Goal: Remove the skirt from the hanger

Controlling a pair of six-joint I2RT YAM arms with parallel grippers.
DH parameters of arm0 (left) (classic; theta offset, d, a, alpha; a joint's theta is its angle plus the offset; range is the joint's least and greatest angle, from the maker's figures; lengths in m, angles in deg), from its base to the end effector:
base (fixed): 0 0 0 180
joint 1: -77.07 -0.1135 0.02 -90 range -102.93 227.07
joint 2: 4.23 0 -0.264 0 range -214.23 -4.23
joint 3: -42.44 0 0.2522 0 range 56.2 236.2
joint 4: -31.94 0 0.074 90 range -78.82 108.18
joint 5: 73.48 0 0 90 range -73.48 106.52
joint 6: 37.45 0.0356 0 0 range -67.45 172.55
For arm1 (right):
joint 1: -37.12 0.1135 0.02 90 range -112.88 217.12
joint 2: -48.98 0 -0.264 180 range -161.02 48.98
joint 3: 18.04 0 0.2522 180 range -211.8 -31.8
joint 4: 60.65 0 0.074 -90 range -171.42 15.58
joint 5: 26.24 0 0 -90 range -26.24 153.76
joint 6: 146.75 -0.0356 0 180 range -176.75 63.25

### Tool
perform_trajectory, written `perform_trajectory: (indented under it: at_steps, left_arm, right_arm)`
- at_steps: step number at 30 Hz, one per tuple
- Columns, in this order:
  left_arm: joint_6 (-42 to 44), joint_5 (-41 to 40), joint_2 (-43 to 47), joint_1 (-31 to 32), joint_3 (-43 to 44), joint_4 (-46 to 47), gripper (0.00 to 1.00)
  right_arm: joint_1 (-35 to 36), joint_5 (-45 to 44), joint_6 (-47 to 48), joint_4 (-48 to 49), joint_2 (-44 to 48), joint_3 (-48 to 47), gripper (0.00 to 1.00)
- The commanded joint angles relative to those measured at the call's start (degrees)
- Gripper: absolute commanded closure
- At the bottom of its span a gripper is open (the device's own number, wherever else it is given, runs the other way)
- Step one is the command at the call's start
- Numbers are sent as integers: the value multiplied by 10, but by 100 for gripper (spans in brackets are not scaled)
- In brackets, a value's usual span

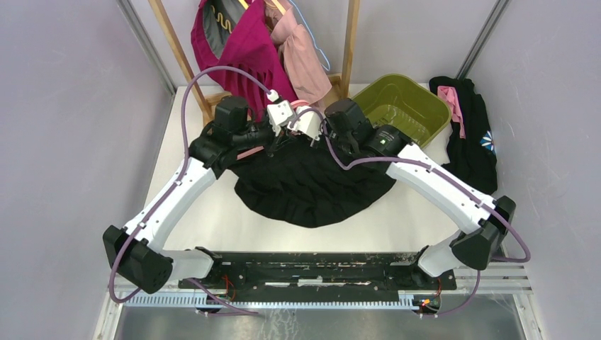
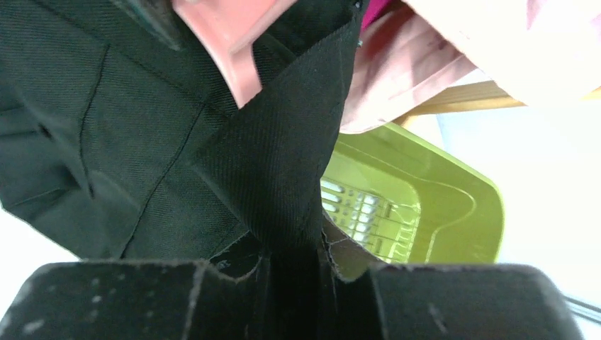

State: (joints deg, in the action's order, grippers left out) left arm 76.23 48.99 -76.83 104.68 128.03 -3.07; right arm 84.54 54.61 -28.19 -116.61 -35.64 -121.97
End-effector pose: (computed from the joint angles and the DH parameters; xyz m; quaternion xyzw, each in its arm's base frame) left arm 0.2421 -0.1482 0.3831 0.4854 0.6500 -0.2501 0.5285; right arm 0.2212 0.2324 0.3946 -0.5200 0.7240 0.0030 0.4531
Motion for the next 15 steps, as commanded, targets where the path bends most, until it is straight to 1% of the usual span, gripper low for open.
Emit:
perform_trajectory:
  at_steps: [1, 3, 4, 6, 7, 8, 9, 11, 12, 13, 15]
  left_arm:
    - [-68, -79, -11, -8, 41, 92, 97]
    - [-70, -74, -9, -9, 37, 103, 97]
    - [-71, -74, -9, -8, 36, 104, 97]
    - [-70, -71, -10, -8, 32, 104, 97]
    - [-70, -71, -10, -9, 29, 105, 97]
    - [-70, -72, -10, -8, 27, 105, 97]
    - [-70, -72, -11, -8, 25, 105, 97]
    - [-70, -72, -11, -8, 22, 107, 97]
    - [-71, -72, -9, -8, 21, 108, 97]
    - [-72, -72, -10, -8, 20, 110, 97]
    - [-73, -72, -10, -8, 19, 111, 97]
  right_arm:
    - [7, -118, -50, 82, -23, -29, 76]
    - [7, -137, -49, 90, -26, -31, 68]
    - [7, -145, -47, 99, -26, -28, 62]
    - [7, -152, -44, 114, -22, -21, 56]
    - [7, -157, -45, 120, -19, -18, 51]
    - [7, -160, -47, 127, -14, -17, 43]
    - [7, -160, -48, 133, -10, -15, 39]
    - [6, -153, -50, 134, -4, -16, 37]
    - [6, -152, -50, 134, 0, -17, 33]
    - [6, -150, -53, 133, 4, -18, 28]
    - [6, -141, -55, 128, 12, -17, 25]
